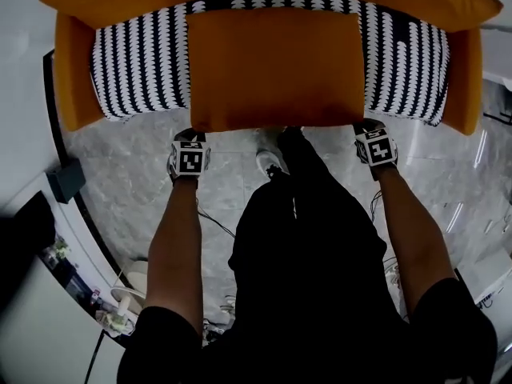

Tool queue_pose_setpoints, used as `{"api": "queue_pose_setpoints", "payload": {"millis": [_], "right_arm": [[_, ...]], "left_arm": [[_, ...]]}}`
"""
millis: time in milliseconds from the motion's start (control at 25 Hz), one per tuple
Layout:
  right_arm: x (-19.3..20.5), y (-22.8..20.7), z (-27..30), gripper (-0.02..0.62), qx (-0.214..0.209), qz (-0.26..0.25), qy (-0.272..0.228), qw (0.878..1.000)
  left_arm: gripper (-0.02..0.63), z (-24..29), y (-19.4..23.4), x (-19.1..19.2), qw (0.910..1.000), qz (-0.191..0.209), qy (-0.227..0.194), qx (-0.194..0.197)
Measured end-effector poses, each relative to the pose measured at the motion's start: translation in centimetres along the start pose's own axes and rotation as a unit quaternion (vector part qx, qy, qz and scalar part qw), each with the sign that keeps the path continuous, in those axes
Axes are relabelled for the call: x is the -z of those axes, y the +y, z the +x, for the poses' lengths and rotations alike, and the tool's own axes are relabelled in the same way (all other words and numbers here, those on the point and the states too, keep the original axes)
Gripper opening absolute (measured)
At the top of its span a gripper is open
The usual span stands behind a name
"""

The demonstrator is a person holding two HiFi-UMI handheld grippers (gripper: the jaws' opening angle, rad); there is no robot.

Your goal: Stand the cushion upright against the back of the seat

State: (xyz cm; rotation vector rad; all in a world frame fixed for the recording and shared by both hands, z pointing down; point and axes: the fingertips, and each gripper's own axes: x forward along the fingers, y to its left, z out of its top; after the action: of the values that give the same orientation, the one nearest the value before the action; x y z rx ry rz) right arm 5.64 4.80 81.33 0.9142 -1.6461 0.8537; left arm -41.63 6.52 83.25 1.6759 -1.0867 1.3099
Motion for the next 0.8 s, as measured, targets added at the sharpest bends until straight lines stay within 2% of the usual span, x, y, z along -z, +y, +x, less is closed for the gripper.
{"api": "queue_pose_setpoints", "payload": {"millis": [80,200,400,640,800], "right_arm": [[-1.0,0.1,-1.6,0.052,-0.004,0.018,-0.022,1.0],[-2.2,0.2,-4.0,0.051,-0.011,0.03,-0.038,0.999],[-5.0,-0.4,-7.4,0.05,-0.025,0.054,-0.074,0.995],[-9.4,-2.0,-11.5,0.049,-0.041,0.094,-0.124,0.987],[-11.3,-2.7,-13.9,0.048,-0.058,0.126,-0.147,0.979]], "left_arm": [[0.034,-1.6,0.0,-0.5,0.9996,-0.022,-0.007,0.015],[0.034,-4.2,0.6,-1.4,0.9993,-0.031,-0.011,0.017],[0.034,-7.3,1.4,-5.4,0.9954,-0.07,-0.06,0.024],[0.034,-11.0,2.1,-9.8,0.9855,-0.12,-0.118,0.024],[0.034,-14.1,2.3,-12.2,0.973,-0.174,-0.15,0.025]]}}
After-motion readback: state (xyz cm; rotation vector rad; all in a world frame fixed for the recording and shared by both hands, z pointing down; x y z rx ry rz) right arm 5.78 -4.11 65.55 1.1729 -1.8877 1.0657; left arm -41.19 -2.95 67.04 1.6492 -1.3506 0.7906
